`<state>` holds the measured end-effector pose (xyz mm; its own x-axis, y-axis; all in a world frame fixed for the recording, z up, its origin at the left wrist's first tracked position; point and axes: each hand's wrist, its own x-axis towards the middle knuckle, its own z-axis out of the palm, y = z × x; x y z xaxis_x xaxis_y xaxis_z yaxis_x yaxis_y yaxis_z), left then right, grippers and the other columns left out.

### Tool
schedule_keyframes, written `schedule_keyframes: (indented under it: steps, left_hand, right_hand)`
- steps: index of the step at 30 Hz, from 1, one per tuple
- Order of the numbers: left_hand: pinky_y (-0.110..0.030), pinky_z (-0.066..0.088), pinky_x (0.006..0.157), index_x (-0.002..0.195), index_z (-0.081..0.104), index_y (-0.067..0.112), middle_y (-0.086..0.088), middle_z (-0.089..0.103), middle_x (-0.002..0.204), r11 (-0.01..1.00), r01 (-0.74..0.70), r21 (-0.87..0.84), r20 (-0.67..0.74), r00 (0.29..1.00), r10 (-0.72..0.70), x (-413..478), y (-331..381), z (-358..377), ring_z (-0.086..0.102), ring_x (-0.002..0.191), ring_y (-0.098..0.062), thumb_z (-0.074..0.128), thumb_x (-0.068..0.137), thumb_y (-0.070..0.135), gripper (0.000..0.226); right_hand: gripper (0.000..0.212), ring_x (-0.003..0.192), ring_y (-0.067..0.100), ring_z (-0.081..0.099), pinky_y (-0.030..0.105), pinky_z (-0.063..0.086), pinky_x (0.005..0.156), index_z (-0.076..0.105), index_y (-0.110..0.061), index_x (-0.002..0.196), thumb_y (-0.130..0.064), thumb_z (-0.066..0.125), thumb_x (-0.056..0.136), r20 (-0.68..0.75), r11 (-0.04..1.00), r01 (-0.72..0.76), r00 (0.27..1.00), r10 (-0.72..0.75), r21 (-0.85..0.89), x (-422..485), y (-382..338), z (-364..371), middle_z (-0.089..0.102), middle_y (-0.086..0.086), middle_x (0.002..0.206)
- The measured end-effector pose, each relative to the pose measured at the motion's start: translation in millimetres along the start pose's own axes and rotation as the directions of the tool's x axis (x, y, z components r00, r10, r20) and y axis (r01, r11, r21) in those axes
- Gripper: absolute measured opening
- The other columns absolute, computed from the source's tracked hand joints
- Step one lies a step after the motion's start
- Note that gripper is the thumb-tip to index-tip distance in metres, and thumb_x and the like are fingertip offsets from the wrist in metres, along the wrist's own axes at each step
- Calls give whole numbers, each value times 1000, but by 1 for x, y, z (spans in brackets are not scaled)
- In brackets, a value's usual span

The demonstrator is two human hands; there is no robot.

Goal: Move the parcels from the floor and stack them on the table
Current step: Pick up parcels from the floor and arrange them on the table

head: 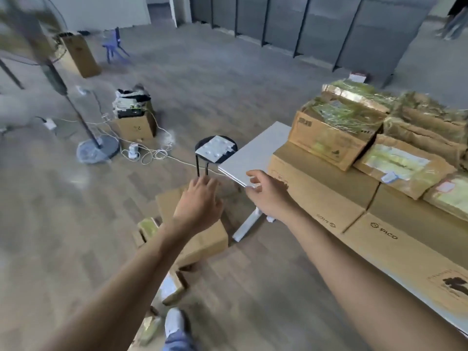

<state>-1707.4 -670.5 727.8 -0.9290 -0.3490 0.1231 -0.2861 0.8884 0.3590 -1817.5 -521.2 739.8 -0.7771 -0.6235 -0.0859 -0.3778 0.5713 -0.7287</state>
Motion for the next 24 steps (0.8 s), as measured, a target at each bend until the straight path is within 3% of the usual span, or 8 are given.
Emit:
schedule_keyframes:
  steps: [6, 10, 13, 16, 24]
  left_hand:
    - [-41, 40, 99, 131, 48, 13, -9, 47, 134, 980, 198, -23, 11, 980, -197, 7, -149, -16, 39, 126, -30, 56, 89, 23, 44]
    - [-42, 40, 101, 133, 48, 12, -10, 47, 135, 938, 344, -33, 66, 938, -342, 13, -250, -19, 37, 128, -30, 54, 89, 21, 45]
    - [-43, 41, 100, 130, 50, 13, -10, 48, 132, 899, 435, -54, 115, 897, -427, 12, -311, -17, 39, 125, -32, 53, 88, 20, 43]
    - [-43, 39, 100, 125, 53, 11, -12, 49, 129, 842, 530, -104, 153, 845, -513, 10, -358, -7, 41, 123, -34, 55, 88, 19, 38]
    - [-35, 39, 97, 127, 52, 14, -7, 50, 127, 748, 644, -160, 143, 765, -628, 37, -460, 64, 42, 121, -29, 50, 92, 21, 36]
  right_hand:
    - [42, 99, 21, 63, 37, 54, 82, 44, -26, 138, -25, 53, 97, 166, 991, 65, 985, -46, -113, 84, -67, 120, 56, -6, 117]
    - [45, 111, 23, 54, 31, 44, 80, 41, -25, 141, -26, 51, 96, 274, 949, 154, 959, -76, -276, 142, -100, 207, 53, 2, 129]
    - [45, 111, 26, 54, 35, 46, 86, 40, -27, 141, -32, 47, 96, 345, 925, 160, 938, -34, -345, 175, -113, 261, 53, 5, 131]
    - [43, 111, 25, 54, 34, 45, 83, 41, -27, 139, -33, 45, 97, 442, 917, 180, 897, -4, -357, 203, -121, 307, 51, 3, 129]
    - [46, 118, 19, 53, 37, 46, 94, 38, -25, 143, -36, 42, 98, 605, 910, 218, 795, 43, -352, 295, -84, 440, 48, 1, 140]
